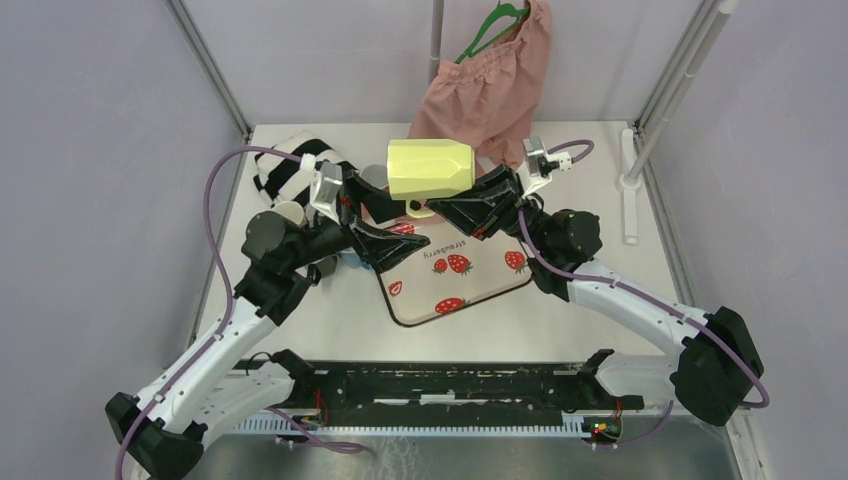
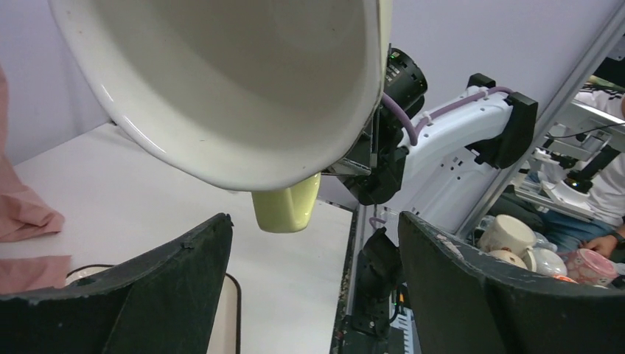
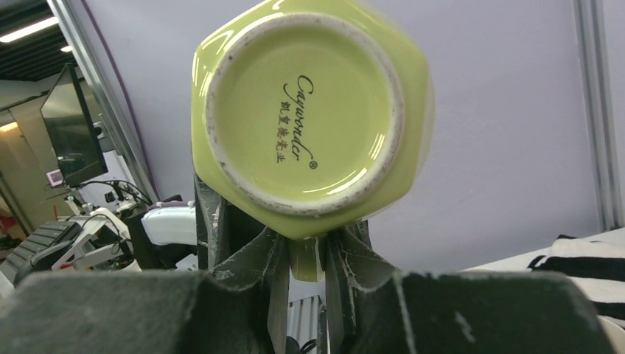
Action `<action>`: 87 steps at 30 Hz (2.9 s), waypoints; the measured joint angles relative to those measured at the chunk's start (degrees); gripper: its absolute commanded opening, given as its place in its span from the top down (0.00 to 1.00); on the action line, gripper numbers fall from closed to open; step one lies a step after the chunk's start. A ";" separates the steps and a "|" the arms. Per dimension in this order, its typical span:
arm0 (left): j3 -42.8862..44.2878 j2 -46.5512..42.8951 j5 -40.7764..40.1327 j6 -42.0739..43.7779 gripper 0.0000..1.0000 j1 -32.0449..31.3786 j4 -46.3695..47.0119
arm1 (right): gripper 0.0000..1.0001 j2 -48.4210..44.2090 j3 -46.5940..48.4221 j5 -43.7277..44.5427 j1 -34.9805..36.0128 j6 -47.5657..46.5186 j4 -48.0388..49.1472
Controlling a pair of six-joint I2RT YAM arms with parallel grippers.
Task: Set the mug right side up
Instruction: Turn over the cup on the tray.
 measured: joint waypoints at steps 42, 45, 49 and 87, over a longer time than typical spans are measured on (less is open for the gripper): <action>1.57 3.30 2.34 -5.29 0.79 -1.77 8.09 | 1.00 2.73 0.22 -3.87 2.25 2.64 9.22; 1.57 3.34 2.45 -5.77 0.91 -1.77 8.11 | 1.00 2.91 0.22 -3.85 2.29 2.51 9.79; 1.57 3.34 2.49 -6.08 0.98 -1.77 8.13 | 1.00 3.02 0.22 -3.85 2.34 2.51 10.05; 1.92 -1.46 -11.58 4.96 0.98 -1.84 -19.74 | 0.43 -18.99 -17.62 8.52 2.97 -19.87 -18.91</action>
